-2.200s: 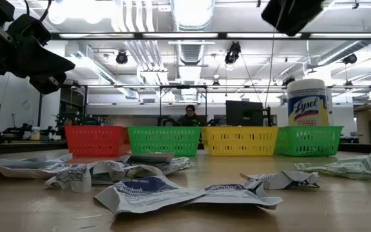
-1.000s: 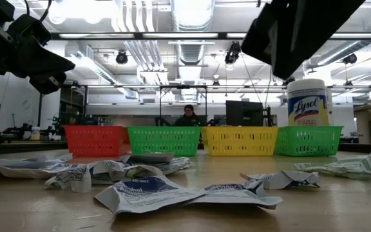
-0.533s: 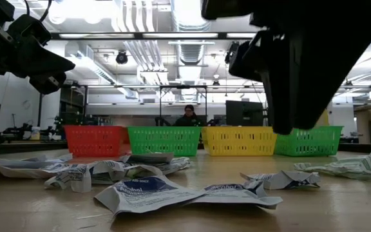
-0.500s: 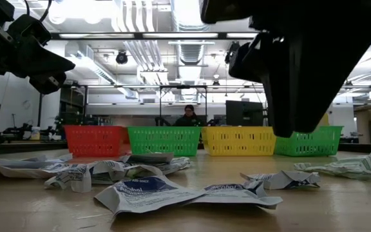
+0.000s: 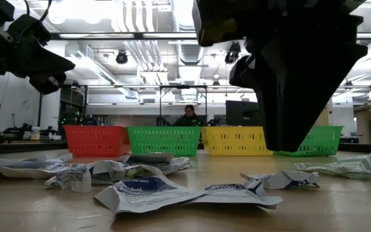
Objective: Pick & Place First Aid Supplies
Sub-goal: Put the blue alcohol pad into the right green bin
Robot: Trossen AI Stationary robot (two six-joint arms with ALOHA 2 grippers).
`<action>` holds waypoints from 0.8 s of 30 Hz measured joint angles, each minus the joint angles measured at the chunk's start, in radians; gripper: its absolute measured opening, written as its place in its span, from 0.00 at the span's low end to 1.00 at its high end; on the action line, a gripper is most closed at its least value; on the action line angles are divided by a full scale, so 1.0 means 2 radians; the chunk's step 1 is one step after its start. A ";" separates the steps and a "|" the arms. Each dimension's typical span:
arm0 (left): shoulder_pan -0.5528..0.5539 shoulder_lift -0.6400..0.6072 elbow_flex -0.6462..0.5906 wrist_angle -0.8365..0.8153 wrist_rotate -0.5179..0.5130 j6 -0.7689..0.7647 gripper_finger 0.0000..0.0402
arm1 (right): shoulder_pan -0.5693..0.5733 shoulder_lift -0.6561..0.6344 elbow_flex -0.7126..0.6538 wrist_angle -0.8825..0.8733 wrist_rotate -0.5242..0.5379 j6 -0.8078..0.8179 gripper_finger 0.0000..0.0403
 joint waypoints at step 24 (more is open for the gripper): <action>0.000 0.000 0.000 0.000 0.000 -0.001 0.00 | 0.000 0.018 -0.013 -0.005 0.027 0.002 0.11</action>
